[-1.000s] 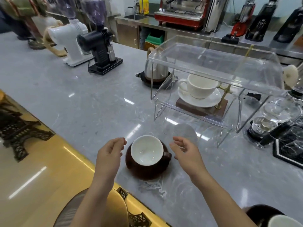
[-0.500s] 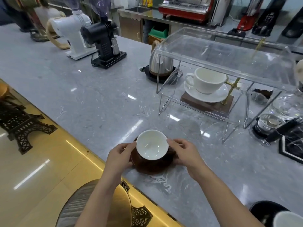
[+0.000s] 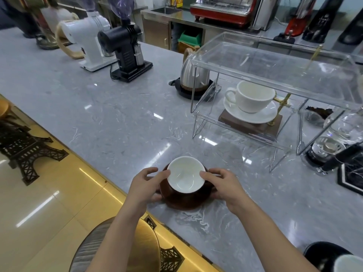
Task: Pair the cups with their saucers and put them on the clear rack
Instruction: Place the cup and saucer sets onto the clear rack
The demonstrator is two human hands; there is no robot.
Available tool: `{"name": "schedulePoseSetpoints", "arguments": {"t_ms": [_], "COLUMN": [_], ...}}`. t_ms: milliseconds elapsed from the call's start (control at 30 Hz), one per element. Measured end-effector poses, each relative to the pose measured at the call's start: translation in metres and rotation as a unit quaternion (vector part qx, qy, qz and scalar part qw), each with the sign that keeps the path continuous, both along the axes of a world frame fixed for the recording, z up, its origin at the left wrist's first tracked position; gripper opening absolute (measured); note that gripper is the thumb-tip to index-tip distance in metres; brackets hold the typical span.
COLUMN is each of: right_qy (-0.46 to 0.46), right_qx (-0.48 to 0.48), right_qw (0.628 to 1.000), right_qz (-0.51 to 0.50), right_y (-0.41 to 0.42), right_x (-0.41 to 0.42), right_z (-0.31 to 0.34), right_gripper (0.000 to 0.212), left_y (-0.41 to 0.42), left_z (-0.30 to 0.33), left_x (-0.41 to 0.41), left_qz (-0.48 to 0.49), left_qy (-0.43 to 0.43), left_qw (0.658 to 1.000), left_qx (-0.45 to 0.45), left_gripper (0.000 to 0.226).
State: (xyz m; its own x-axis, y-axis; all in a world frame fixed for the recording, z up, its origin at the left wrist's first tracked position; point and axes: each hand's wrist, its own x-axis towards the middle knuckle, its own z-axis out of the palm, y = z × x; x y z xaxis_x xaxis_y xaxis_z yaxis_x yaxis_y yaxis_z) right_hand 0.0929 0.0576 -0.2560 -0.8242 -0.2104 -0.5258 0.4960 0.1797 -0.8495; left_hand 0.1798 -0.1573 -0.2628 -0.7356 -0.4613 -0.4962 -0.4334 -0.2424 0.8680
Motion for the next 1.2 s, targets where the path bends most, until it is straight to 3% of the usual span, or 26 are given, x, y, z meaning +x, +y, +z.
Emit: {"name": "schedulePoseSetpoints", "arguments": {"t_ms": [400,1200], "right_qy": [-0.029,-0.028], "right_qx": [-0.023,-0.020], "right_qw": [0.999,0.999], "right_qz": [0.025,0.032], "right_y": [0.005,0.004], "right_x": [-0.007,-0.010], "right_z": [0.008,0.011], "right_gripper": [0.046,0.045], "left_y": [-0.002,0.002], "left_z": [-0.008,-0.003], "left_x": [-0.001,-0.003], "left_qz": [-0.028,0.002], "left_qy": [0.024,0.010], "left_qw": [0.999,1.000], "left_qx": [-0.004,-0.006], "left_gripper": [0.027,0.026]}}
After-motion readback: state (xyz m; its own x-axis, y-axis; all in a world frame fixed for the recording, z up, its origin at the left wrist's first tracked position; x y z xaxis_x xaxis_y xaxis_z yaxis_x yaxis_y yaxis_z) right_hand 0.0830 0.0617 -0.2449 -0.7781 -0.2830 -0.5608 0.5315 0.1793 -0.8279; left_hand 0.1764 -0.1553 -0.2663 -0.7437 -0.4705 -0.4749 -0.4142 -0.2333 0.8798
